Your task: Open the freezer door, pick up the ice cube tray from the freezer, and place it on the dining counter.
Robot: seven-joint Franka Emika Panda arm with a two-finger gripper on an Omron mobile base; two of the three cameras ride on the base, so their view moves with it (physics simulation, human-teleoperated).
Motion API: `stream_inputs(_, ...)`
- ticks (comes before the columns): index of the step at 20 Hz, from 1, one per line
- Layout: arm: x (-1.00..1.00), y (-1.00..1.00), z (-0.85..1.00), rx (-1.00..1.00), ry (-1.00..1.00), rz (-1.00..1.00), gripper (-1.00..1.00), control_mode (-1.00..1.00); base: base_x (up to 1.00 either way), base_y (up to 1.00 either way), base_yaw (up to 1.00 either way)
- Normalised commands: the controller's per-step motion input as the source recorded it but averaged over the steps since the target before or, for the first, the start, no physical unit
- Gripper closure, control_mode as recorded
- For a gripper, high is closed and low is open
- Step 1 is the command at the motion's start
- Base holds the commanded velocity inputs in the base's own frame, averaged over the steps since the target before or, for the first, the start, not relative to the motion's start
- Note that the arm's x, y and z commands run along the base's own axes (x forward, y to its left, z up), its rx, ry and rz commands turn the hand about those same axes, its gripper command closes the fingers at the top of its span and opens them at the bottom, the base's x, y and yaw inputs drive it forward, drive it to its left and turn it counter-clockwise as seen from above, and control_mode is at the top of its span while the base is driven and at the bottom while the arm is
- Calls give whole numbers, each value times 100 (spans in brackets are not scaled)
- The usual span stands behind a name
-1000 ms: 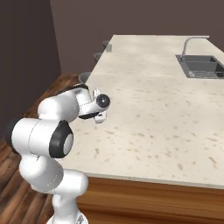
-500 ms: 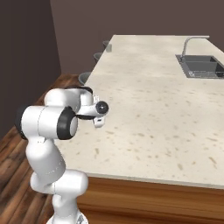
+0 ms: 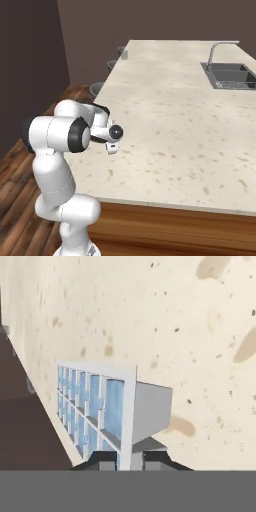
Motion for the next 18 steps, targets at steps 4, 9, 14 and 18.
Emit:
stream_inputs(4, 0, 0, 0, 0, 15, 3, -100, -100, 0, 0, 0)
stream_inputs(9, 7, 1, 4, 0, 9, 0, -100, -100, 0, 0, 0)
stream_inputs(14, 1, 0, 27, 0, 9, 0, -100, -100, 0, 0, 0)
stream_inputs(18, 0, 0, 61, 0, 15, 0, -100, -100, 0, 0, 0)
